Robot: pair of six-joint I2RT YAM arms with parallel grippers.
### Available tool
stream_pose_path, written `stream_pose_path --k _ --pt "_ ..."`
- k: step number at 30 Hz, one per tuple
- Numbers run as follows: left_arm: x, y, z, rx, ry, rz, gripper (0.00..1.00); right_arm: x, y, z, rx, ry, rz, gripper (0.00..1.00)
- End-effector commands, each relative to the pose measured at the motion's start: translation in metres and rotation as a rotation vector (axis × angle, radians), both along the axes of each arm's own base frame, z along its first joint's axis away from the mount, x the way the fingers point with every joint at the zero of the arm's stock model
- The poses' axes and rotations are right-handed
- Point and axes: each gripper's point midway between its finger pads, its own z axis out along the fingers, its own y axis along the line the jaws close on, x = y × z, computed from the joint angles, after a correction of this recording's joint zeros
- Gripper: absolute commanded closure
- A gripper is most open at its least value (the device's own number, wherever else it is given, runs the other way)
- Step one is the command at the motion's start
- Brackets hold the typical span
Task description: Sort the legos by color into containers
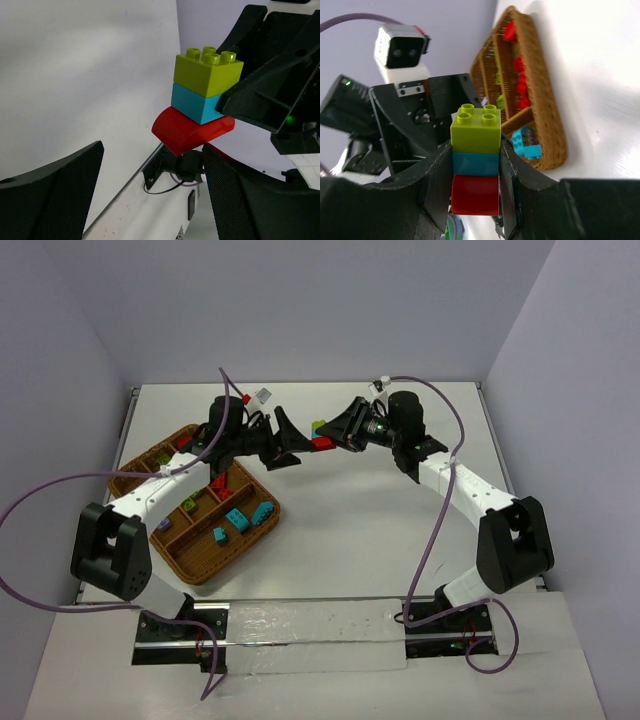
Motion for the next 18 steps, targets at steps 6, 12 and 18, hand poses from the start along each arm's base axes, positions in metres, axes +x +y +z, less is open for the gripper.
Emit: stream_pose_path --k 6,12,18 --pt "-0.017 0.022 0.055 -0.263 -0.151 -0.044 0.18 -0.027 0.013 0.056 0.172 -0.242 0.214 1.0" --pt "-0.028 0.019 0.071 -0.333 -0.235 -0.128 0.2 -0.031 0.015 0.057 0.2 -0.242 0.24 1.0" --pt "-0.029 0.017 0.089 -0.4 -0.296 -0.166 0.24 -0.032 0.016 0.058 0.204 -0.244 0.251 1.0"
